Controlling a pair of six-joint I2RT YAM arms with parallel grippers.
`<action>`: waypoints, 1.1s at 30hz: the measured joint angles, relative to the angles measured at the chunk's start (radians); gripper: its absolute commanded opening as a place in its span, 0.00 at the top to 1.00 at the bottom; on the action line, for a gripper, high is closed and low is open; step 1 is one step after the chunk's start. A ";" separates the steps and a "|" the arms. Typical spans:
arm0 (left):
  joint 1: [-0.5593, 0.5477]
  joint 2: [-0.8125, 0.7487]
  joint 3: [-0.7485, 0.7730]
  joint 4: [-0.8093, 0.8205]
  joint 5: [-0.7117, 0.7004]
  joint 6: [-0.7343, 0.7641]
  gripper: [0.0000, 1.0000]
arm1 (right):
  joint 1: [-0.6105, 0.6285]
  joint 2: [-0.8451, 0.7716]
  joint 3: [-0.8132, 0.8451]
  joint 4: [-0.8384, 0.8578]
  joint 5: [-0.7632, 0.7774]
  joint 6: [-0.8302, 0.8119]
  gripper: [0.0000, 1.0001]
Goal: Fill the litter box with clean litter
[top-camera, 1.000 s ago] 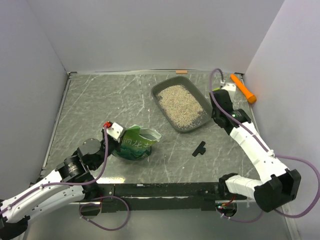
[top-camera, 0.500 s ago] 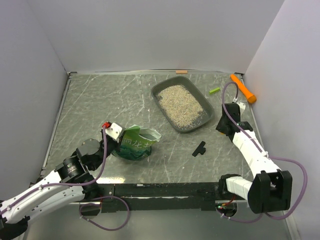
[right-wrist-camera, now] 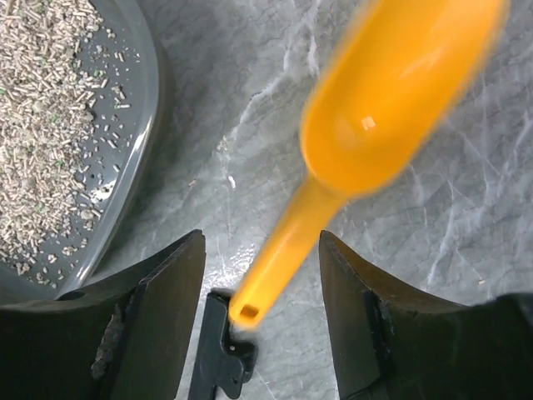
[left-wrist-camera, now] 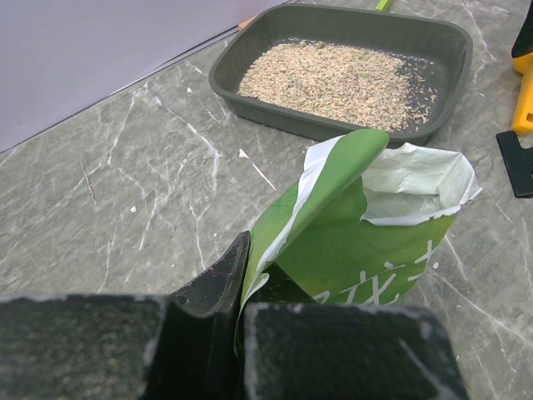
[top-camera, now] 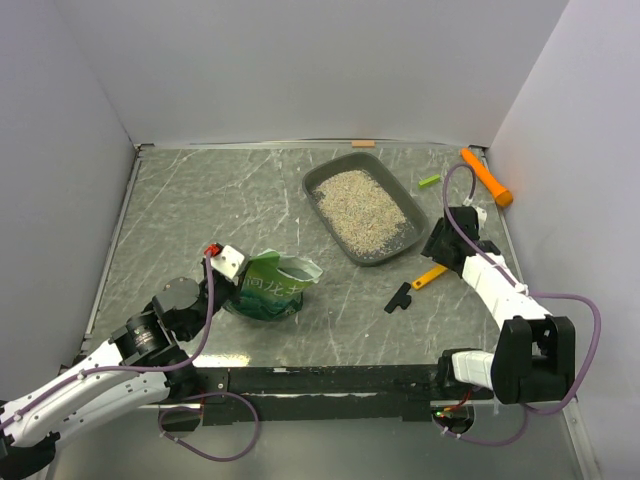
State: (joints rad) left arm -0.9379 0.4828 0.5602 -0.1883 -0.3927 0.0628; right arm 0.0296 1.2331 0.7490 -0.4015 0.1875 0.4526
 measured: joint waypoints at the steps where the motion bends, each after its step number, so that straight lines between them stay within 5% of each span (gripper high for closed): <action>1: 0.000 0.000 0.000 0.000 -0.002 0.000 0.95 | 0.000 -0.001 0.000 0.000 -0.003 0.000 0.35; 8: 0.000 -0.001 0.000 0.000 -0.011 0.000 0.96 | 0.032 -0.149 -0.002 0.012 -0.084 -0.041 0.31; 13: 0.000 -0.009 0.000 -0.003 -0.021 0.004 0.99 | 0.127 -0.233 0.006 0.089 -0.291 -0.122 0.29; 26: 0.001 -0.179 -0.036 -0.036 -0.087 0.005 0.99 | 0.410 -0.243 -0.018 0.367 -0.844 -0.397 0.25; 33: 0.003 -0.220 -0.051 -0.049 -0.105 0.008 0.99 | 0.537 -0.116 -0.006 0.439 -1.040 -0.568 0.23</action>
State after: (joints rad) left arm -0.9344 0.2623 0.5087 -0.2375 -0.4973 0.0711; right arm 0.5663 1.1175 0.7433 0.0372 -0.8520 -0.1150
